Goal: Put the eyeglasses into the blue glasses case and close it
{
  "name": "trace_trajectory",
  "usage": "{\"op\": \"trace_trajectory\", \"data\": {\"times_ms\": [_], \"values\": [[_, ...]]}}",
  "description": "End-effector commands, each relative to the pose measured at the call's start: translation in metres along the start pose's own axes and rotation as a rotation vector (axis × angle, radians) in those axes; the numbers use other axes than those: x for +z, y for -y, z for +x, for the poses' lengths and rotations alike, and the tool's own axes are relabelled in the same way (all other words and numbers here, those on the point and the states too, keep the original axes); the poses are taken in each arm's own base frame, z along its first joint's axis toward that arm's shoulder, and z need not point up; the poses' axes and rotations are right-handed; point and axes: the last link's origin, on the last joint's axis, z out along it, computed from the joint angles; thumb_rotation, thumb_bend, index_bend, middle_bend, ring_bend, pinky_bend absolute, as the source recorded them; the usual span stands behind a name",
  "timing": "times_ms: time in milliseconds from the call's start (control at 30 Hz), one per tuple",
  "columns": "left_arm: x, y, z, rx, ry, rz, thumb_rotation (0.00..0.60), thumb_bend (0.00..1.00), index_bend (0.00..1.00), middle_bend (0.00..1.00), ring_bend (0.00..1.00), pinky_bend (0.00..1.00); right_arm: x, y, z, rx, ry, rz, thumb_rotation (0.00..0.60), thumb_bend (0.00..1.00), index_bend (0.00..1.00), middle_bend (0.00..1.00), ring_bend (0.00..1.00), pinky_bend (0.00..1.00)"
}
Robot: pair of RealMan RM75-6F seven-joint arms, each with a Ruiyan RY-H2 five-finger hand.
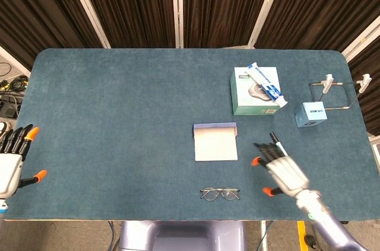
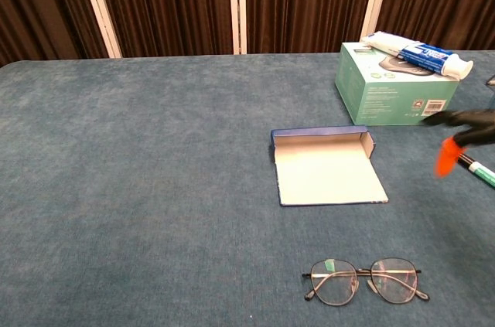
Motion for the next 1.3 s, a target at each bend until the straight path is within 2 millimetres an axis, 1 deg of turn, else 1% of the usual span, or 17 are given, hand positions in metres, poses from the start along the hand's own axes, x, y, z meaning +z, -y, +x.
{"op": "trace_trajectory", "data": {"times_ms": [33,167,267,367,667,1000,1233,1300], "values": [[0.001,0.001,-0.001,0.003,0.005,0.010,0.600,0.00,0.00,0.00,0.00,0.00,0.031,0.035,-0.006,0.003,0.069,0.104,0.600,0.05,0.41,0.00,0.00,0.00],[0.002,0.003,-0.003,0.009,0.014,0.022,0.600,0.00,0.00,0.00,0.00,0.00,0.046,0.049,-0.014,-0.006,0.111,0.115,0.600,0.10,0.44,0.00,0.00,0.00],[0.003,0.004,-0.004,0.009,0.018,0.026,0.600,0.00,0.00,0.00,0.00,0.00,0.053,0.058,-0.016,-0.020,0.122,0.123,0.600,0.15,0.46,0.00,0.00,0.00],[0.004,0.005,-0.005,0.012,0.022,0.027,0.600,0.00,0.00,0.00,0.00,0.00,0.057,0.066,-0.019,-0.028,0.135,0.127,0.600,0.17,0.47,0.00,0.00,0.00],[0.006,0.002,-0.006,0.009,0.023,0.017,0.600,0.00,0.00,0.00,0.00,0.00,0.069,0.081,-0.030,-0.057,0.150,0.117,0.600,0.22,0.50,0.00,0.00,0.00],[0.008,-0.001,-0.009,0.018,0.033,0.013,0.600,0.00,0.00,0.00,0.00,0.00,0.074,0.088,-0.038,-0.068,0.180,0.095,0.600,0.22,0.50,0.00,0.00,0.00],[0.008,-0.001,-0.009,0.018,0.033,0.019,0.600,0.00,0.00,0.00,0.00,0.00,0.074,0.089,-0.043,-0.075,0.198,0.082,0.600,0.23,0.50,0.00,0.00,0.00],[0.008,-0.001,-0.009,0.019,0.032,0.020,0.600,0.00,0.00,0.00,0.00,0.00,0.074,0.089,-0.047,-0.071,0.213,0.076,0.600,0.23,0.50,0.00,0.00,0.00]]}}
